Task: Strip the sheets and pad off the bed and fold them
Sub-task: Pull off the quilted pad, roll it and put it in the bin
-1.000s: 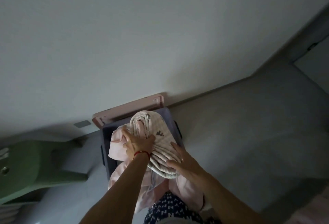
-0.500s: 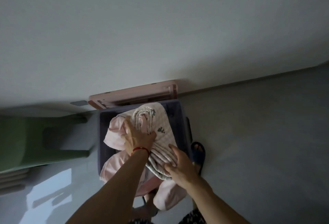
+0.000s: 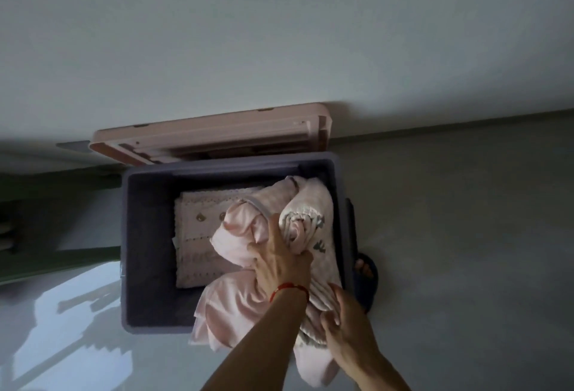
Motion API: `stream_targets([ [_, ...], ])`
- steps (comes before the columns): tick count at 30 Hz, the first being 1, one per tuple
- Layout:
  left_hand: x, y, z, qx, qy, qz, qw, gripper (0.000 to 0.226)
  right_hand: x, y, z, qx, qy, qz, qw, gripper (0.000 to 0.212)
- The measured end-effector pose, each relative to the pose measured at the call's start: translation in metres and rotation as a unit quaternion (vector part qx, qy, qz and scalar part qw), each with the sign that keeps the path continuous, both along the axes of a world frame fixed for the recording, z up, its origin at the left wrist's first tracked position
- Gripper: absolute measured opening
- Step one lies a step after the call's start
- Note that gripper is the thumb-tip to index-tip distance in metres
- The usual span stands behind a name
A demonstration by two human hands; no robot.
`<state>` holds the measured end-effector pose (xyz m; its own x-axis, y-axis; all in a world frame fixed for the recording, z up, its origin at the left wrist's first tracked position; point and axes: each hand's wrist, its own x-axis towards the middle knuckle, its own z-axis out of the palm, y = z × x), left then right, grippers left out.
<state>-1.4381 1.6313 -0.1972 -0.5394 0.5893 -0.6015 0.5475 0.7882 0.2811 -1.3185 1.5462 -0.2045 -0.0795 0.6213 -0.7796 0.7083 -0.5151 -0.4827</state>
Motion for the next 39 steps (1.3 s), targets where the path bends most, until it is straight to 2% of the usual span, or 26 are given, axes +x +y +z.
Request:
stream_targets([
  [1,0.003,0.006,-0.008,-0.007,-0.008,-0.002,1.000,0.079,0.001,-0.007,-0.014,-0.029,-0.004,-0.021,0.999,0.039],
  [3,0.009,0.024,-0.022,-0.017,-0.010,-0.003,1.000,0.082,-0.001,-0.002,-0.025,-0.001,-0.039,0.006,0.999,0.044],
  [6,0.020,0.041,-0.057,-0.079,0.002,-0.015,0.997,0.080,-0.008,0.023,-0.037,0.032,-0.188,0.125,0.974,0.062],
  [8,0.022,0.046,-0.076,-0.107,-0.006,-0.026,0.994,0.083,-0.009,0.043,-0.042,0.085,-0.154,0.136,0.975,0.063],
  [11,0.010,0.041,-0.106,-0.096,-0.087,-0.054,0.990,0.105,-0.010,0.063,-0.066,0.097,-0.063,0.099,0.988,0.054],
  [12,0.000,0.039,-0.105,-0.079,-0.117,-0.037,0.989,0.104,-0.012,0.071,-0.068,0.105,-0.060,0.083,0.989,0.059],
  [15,-0.038,0.029,-0.119,-0.018,-0.204,0.162,0.965,0.082,-0.029,0.085,-0.071,0.170,-0.099,0.122,0.973,0.074],
  [16,-0.048,0.029,-0.124,-0.014,-0.223,0.227,0.948,0.084,-0.035,0.091,-0.074,0.185,-0.116,0.152,0.964,0.076],
  [18,-0.067,0.029,-0.136,-0.025,-0.240,0.277,0.930,0.097,-0.044,0.100,-0.088,0.189,-0.135,0.198,0.952,0.084],
  [20,-0.077,0.038,-0.146,-0.075,-0.233,0.215,0.945,0.114,-0.046,0.110,-0.102,0.175,-0.159,0.259,0.937,0.091],
  [22,-0.075,0.047,-0.152,-0.146,-0.182,0.081,0.969,0.121,-0.040,0.118,-0.112,0.158,-0.171,0.295,0.927,0.096],
  [25,-0.069,0.055,-0.147,-0.199,-0.034,-0.076,0.976,0.109,-0.035,0.128,-0.113,0.141,-0.174,0.298,0.928,0.092],
  [27,-0.077,0.050,-0.153,-0.176,-0.010,-0.120,0.977,0.094,-0.040,0.133,-0.114,0.125,-0.166,0.287,0.935,0.084],
  [29,-0.094,0.041,-0.160,-0.166,-0.079,-0.140,0.973,0.095,-0.048,0.139,-0.112,0.126,-0.168,0.284,0.935,0.078],
  [32,-0.117,0.021,-0.145,-0.154,-0.156,-0.125,0.968,0.119,-0.049,0.133,-0.109,0.128,-0.175,0.283,0.934,0.090],
  [35,-0.126,-0.013,-0.129,-0.118,-0.177,-0.077,0.974,0.125,-0.039,0.109,-0.096,0.227,-0.174,0.265,0.921,0.104],
  [37,-0.121,-0.036,-0.119,-0.113,-0.201,-0.077,0.970,0.127,-0.031,0.076,-0.089,0.255,-0.125,0.273,0.919,0.105],
  [39,-0.103,-0.053,-0.113,-0.121,-0.225,-0.055,0.965,0.126,-0.025,0.043,-0.086,0.239,-0.075,0.282,0.926,0.109],
])
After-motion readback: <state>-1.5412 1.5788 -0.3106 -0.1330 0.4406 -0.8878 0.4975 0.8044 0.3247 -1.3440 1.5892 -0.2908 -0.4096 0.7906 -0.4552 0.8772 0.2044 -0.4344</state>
